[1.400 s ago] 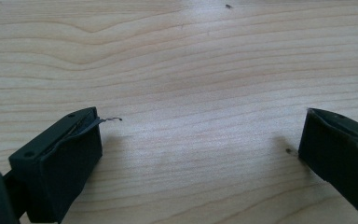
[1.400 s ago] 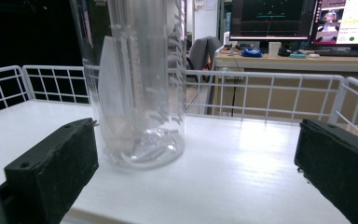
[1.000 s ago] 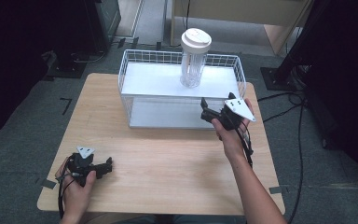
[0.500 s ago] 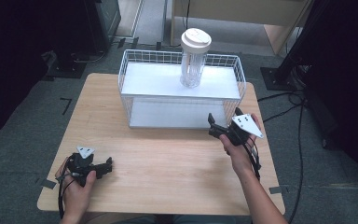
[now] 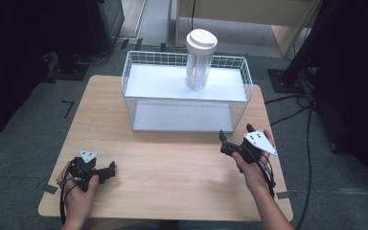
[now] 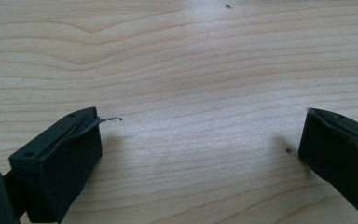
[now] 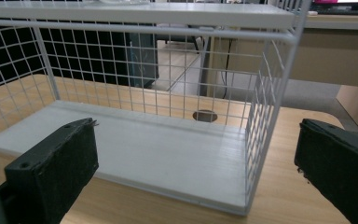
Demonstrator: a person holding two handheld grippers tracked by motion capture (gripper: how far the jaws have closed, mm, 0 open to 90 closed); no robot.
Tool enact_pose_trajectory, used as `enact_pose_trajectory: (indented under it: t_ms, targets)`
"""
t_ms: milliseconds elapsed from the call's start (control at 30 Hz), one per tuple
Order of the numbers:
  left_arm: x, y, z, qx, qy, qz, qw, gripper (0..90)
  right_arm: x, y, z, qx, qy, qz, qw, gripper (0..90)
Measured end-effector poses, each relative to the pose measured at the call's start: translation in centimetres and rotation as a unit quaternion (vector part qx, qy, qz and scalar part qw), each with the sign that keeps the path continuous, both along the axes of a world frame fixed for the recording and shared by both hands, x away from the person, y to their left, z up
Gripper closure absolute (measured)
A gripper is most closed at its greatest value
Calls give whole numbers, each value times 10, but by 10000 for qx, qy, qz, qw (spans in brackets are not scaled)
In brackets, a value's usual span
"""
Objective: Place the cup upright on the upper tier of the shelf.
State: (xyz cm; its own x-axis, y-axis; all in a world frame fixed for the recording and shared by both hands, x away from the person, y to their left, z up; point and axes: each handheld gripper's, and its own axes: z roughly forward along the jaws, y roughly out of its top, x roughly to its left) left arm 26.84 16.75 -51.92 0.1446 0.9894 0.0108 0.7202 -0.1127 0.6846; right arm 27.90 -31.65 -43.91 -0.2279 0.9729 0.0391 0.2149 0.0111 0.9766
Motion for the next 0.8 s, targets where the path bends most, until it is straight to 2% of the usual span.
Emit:
enact_pose_trajectory:
  t_ms: [467, 800]
  targets:
    - [0, 0, 0, -7, -6, 5, 10000, 0, -33, -29, -30, -68, 312, -155, 9994, 0]
    - [0, 0, 0, -7, -6, 5, 10000, 0, -56, -54, -54, -110, 638, -389, 9971, 0]
